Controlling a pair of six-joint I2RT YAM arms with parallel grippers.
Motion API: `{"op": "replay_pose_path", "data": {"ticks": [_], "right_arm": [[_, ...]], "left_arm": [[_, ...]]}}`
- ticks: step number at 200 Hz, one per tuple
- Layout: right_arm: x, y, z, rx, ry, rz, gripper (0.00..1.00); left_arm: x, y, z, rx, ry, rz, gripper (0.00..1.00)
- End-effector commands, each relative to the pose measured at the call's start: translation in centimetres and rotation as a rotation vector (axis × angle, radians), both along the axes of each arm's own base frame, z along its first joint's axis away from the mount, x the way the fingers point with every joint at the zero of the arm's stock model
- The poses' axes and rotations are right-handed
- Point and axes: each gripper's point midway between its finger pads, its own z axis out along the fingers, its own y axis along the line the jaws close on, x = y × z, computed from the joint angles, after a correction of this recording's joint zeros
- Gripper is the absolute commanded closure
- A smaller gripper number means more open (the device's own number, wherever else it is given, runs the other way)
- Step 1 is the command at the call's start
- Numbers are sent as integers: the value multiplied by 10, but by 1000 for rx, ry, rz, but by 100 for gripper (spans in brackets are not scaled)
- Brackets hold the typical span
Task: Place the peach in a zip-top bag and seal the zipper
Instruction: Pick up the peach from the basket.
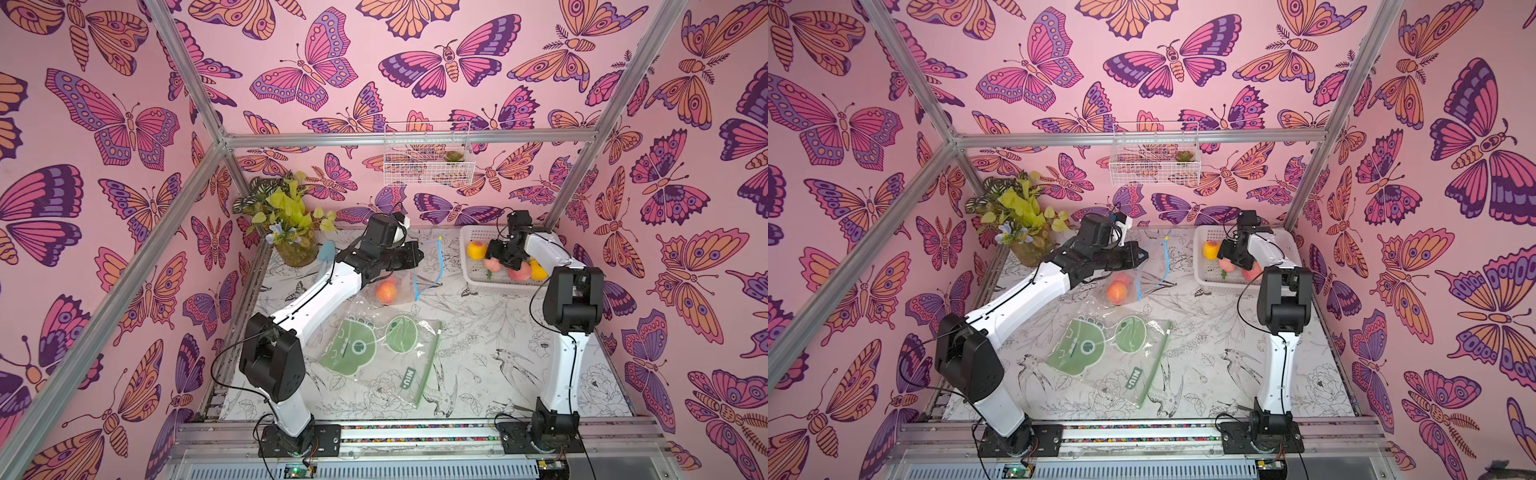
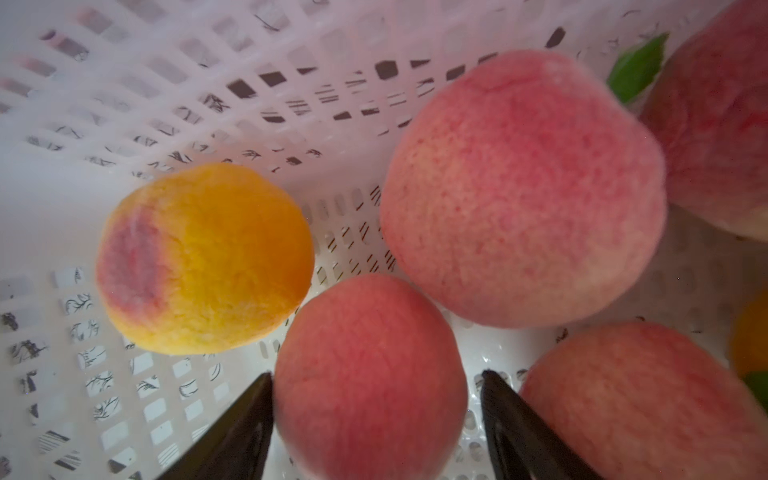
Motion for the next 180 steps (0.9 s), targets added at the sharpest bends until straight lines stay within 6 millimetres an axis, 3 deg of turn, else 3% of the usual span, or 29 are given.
{"op": "replay_pose_path", "data": {"ticks": [1,23,48,102,180], "right_arm": [[0,-3,-10,11,37,-24,22],[1,-2,-12,21,39,-33,27],[1,1,0,38,0,-34,32],[-11,-1,58,91,-168,-64,33],[-56,18,130,208,-377,-23,34]], "left_arm": [[-6,5,15,-14,-41,-7,100],[-7,5,16,-15,-43,-8,100],[-8,6,17,-16,-44,-9,100],[-8,7,17,-15,-42,-3,100],[-6,6,12,-11,-31,0,100]]}}
